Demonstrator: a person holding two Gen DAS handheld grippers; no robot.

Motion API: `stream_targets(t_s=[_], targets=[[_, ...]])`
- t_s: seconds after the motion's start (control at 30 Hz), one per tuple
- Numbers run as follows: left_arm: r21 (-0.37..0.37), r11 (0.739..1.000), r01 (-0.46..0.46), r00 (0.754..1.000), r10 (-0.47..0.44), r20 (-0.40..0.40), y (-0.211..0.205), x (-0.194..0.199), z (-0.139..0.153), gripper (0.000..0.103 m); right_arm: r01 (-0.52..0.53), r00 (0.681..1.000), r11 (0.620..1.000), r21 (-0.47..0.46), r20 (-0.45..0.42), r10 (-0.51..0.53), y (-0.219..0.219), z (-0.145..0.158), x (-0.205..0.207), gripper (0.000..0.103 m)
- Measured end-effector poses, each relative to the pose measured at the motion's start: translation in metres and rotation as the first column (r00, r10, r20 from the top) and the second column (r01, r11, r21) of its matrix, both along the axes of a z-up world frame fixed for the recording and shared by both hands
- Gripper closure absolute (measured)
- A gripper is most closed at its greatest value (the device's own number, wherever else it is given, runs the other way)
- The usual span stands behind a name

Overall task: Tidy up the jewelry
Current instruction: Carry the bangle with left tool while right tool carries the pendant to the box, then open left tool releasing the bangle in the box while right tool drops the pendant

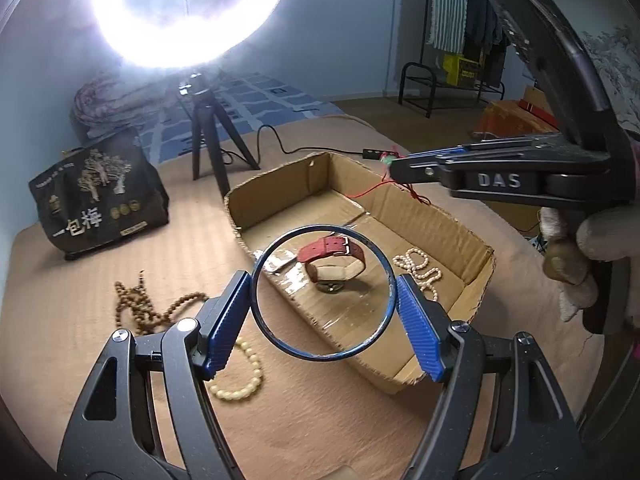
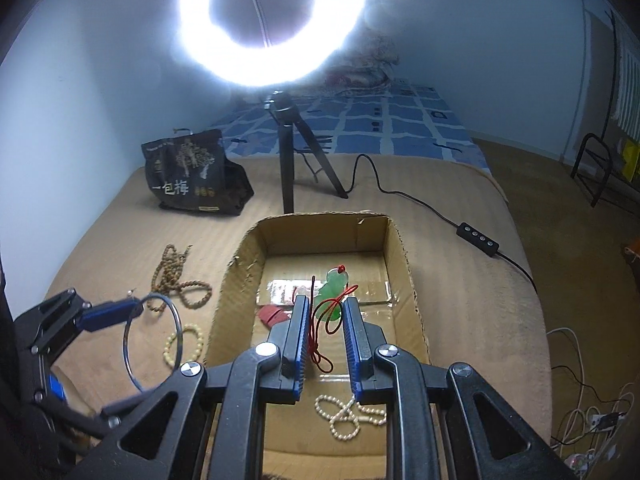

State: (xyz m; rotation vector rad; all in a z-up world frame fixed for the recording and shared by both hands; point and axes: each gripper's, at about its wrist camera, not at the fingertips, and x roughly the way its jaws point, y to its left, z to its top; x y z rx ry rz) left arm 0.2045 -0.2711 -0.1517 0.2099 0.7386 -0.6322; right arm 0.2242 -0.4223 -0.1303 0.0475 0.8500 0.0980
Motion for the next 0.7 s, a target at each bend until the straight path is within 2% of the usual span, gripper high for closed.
stream_targets(t_s=[0.4,0.43,0.47,0.5,0.57,0.63,0.7], targets=[[-0.016,0.999,0.029,0.999,-0.030,-0.035,-0.018,0.006,-0.009,0.028,0.012,1.000,1.000,0.022,-0.029,-0.011,-0.011,-0.019,0.016,0.087],[-0.014,0.999,0.030,0.999,-0.030,-0.041,-0.019,0.006,-0.009,0.028,0.011,0.999,1.000,0.022,-0.030,-0.011,-0.011,-0.020,0.017,0.083],[-0.013,0.999,0.030,0.998,-0.031,-0.050,-0.020,0.007,-0.010,0.027,0.014,0.999,1.000,0.018,-0.032,-0.014,-0.011,-0.021,0.017,0.072],[-0.013,0.999,0.029,0.998,-0.030,-0.055,-0.020,0.007,-0.010,0.023,0.020,0.999,1.000,0.011,-0.030,-0.020,-0.011,-0.021,0.016,0.066],[-0.012,1.000,0.023,0.998,-0.023,-0.055,-0.020,0.007,-0.011,0.019,0.039,0.999,0.999,-0.007,-0.023,-0.040,-0.011,-0.020,0.016,0.033],[-0.004,1.000,0.020,0.998,-0.020,-0.052,-0.019,0.007,-0.011,0.018,0.067,0.998,0.998,-0.017,-0.007,-0.067,-0.014,-0.019,0.013,0.018],[0.003,1.000,0.019,0.998,-0.019,-0.056,-0.019,0.007,-0.011,0.018,0.083,0.997,0.997,-0.009,0.004,-0.083,-0.016,-0.017,0.012,0.014]])
